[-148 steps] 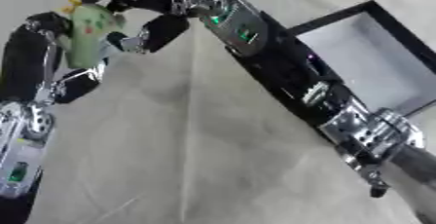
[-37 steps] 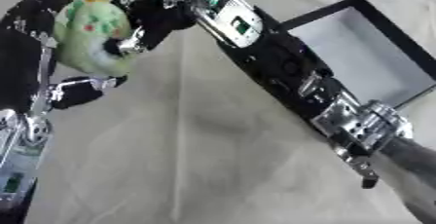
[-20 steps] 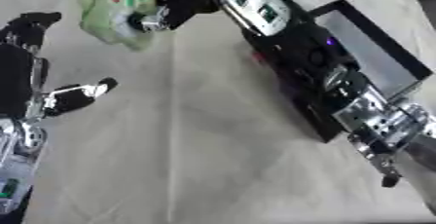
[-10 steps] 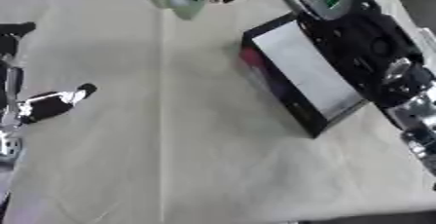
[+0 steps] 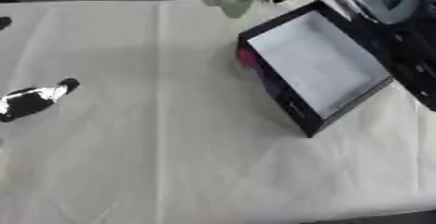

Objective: Pick up the objects with one hand, pass them to the other hand, and then place them into the box on the other side of the table.

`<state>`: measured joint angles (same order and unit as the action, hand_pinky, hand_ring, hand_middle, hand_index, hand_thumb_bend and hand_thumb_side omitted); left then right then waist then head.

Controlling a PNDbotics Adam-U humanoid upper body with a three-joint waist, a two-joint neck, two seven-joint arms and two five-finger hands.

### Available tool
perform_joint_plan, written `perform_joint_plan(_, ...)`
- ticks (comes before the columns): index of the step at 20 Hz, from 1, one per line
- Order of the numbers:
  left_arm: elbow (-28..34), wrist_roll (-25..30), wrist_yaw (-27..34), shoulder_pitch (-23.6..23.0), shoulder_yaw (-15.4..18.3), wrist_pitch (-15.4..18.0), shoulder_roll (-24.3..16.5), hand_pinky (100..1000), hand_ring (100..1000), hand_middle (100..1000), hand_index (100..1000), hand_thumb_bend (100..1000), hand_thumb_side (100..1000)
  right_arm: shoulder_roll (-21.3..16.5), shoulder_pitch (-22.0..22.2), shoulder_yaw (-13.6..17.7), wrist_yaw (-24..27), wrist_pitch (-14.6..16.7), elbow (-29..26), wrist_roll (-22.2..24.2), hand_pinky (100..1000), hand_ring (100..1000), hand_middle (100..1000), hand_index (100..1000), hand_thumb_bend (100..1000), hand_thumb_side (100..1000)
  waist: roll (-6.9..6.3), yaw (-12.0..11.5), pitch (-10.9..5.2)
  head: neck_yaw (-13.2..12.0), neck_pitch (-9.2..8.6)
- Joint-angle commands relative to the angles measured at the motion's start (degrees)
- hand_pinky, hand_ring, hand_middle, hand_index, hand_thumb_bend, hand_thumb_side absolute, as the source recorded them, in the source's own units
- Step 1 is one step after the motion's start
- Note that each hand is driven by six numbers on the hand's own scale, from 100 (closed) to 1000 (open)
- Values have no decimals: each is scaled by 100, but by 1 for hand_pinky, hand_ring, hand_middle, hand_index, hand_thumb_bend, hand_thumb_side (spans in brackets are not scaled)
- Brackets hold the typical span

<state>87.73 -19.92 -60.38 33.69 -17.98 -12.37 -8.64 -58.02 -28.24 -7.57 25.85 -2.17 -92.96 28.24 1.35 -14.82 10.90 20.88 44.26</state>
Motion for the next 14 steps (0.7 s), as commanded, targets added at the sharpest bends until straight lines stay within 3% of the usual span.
perform_joint_plan(1,160,34,92,67,72,-14,-140,835,795,672,808,816,307,-412,208,263,-96,219,-105,-148,865,586,457,666,100,251,-80,24,-228,42,-14)
perform_joint_plan(7,224,-2,157,25,122,-60,-181,834,796,679,808,815,315,-590,908,577,-258,503,-58,-452,862,585,455,664,100,266,-93,82,-250,326,-14)
perform_joint_plan(14,276,-16,186,0,138,-72,-211,834,795,679,809,823,325,-701,1378,797,-460,720,-9,-712,852,581,450,655,100,295,-140,143,-234,615,-14)
